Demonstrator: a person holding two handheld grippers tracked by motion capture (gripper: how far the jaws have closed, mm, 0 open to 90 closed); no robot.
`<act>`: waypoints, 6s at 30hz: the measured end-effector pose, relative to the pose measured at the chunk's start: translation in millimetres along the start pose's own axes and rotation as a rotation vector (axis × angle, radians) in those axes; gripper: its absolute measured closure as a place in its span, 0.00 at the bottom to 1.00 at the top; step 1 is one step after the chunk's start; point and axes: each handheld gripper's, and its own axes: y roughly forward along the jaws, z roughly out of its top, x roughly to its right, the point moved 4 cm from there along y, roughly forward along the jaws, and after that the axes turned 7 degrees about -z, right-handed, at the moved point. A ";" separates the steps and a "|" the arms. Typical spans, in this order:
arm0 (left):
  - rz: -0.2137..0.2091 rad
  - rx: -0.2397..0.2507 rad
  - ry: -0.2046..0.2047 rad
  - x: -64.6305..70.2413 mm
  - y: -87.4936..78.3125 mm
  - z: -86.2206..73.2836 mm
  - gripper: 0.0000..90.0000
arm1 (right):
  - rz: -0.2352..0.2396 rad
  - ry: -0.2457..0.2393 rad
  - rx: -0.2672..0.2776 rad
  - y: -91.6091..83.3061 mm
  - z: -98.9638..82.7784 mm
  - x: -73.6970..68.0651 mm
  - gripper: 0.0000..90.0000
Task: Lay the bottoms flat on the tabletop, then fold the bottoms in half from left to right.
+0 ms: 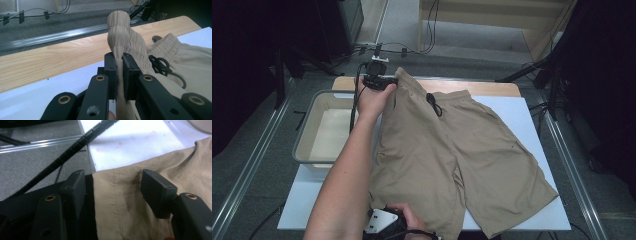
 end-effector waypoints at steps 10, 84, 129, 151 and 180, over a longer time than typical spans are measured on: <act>-0.012 -0.014 -0.006 -2.8 -0.9 -1.5 0.93 | -0.101 -0.098 -0.003 1.1 -1.2 -4.2 0.58; 0.063 0.002 0.053 29.1 7.8 19.1 0.93 | -0.119 0.194 0.378 -226.5 -54.0 56.9 0.95; -0.001 0.034 0.090 119.5 78.7 42.8 0.90 | -0.527 0.539 0.297 -317.1 -200.7 151.1 0.95; -0.194 0.069 0.085 135.3 100.9 36.5 0.03 | -0.745 0.747 0.232 -334.2 -250.9 193.6 0.32; -0.155 -0.086 -0.069 67.9 100.9 -78.4 0.20 | -0.323 0.512 -0.038 -177.2 -160.4 110.2 0.18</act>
